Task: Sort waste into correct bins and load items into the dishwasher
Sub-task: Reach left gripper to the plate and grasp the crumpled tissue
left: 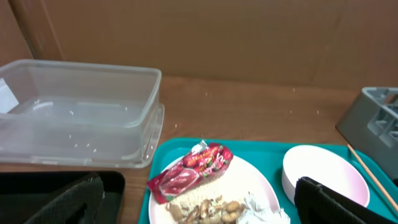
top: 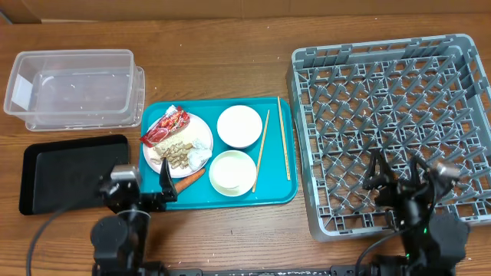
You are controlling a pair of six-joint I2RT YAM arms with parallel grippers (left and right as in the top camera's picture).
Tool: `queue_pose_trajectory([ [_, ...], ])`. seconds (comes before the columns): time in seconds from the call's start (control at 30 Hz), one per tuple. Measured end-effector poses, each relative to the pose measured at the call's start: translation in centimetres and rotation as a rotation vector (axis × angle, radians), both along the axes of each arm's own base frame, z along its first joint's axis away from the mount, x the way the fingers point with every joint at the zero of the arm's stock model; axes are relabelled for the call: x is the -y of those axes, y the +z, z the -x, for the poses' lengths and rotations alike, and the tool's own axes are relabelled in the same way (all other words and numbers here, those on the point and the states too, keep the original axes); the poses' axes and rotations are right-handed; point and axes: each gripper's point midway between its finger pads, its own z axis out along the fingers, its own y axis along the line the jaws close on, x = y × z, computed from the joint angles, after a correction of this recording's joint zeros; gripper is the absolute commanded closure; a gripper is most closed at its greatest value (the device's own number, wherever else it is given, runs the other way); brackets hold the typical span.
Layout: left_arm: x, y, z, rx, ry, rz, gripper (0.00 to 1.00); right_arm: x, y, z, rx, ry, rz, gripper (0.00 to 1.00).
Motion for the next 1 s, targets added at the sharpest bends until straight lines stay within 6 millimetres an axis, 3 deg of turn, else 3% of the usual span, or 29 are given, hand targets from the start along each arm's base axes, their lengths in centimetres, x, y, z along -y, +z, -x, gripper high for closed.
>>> queue_pose_trajectory([
  [0.43, 1.1, 0.9, -4.1, -0.538, -0.063, 0.043, 0.00, 0.4, -0.7, -4.0, -0.536, -0.009, -0.029, 0.00],
  [0.63, 2.1, 2.0, -7.2, -0.611, -0.114, 0.079, 0.00, 0.6, -2.6, -4.9, -0.729, -0.017, -0.036, 0.00],
  [0.8, 3.9, -0.3, -7.8, -0.707, -0.182, 0.180, 0.00, 0.8, -4.5, -5.2, -0.812, -0.025, -0.035, 0.00],
  [1.0, 5.6, -3.8, -8.4, -0.846, -0.212, 0.305, 0.00, 1.8, -4.4, -5.6, -0.796, -0.071, -0.004, 0.00],
])
